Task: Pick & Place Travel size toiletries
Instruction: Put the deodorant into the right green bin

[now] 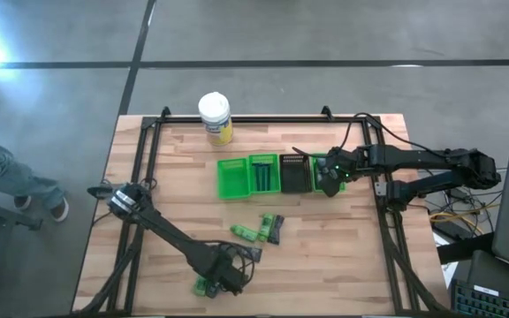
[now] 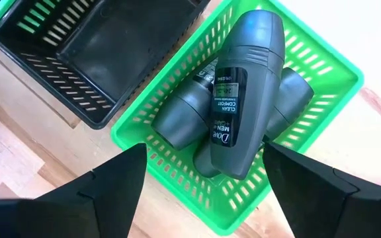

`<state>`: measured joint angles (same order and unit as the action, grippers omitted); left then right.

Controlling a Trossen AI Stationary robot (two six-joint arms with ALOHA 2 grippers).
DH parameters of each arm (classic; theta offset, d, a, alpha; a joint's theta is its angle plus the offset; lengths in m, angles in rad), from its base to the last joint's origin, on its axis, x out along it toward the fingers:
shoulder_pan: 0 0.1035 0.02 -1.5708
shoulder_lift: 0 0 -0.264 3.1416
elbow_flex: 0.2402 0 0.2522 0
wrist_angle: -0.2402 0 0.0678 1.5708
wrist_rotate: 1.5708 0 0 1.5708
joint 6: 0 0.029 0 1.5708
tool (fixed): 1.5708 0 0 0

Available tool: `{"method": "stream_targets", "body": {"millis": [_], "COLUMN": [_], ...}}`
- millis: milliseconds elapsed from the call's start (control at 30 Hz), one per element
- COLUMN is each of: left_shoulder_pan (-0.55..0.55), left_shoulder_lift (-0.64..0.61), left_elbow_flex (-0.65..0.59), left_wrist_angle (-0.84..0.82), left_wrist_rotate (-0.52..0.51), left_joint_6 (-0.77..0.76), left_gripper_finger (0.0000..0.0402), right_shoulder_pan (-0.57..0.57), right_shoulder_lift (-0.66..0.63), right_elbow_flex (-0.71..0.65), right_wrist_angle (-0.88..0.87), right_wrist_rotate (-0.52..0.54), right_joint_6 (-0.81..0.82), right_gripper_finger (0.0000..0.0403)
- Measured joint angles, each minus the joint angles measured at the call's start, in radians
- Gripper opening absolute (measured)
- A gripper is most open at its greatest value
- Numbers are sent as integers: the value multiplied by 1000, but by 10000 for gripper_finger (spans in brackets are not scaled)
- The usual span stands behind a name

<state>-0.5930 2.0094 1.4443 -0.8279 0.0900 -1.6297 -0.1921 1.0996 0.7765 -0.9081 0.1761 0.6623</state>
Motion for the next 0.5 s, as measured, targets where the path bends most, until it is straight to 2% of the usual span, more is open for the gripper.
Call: {"method": "stream_targets", "body": {"millis": [267,333,500], "left_shoulder_pan": [3,7,26], "left_shoulder_lift": [-10,-23,-113], "left_elbow_flex": [-15,-15,-13], "left_wrist_angle": [0,5,-60], "left_wrist_rotate": [16,-3,-169], "left_joint_6": [54,75,110], "left_gripper_finger": [221,215,215], "right_shoulder_pan": [0,0,0], "right_shoulder_lift": [0,0,0], "right_elbow_flex": [0,5,34], "right_wrist_angle": [0,3,45], "right_wrist_rotate": [-2,-16,-81], "right_joint_6": [11,11,11], "right_gripper_finger": [279,275,264]}}
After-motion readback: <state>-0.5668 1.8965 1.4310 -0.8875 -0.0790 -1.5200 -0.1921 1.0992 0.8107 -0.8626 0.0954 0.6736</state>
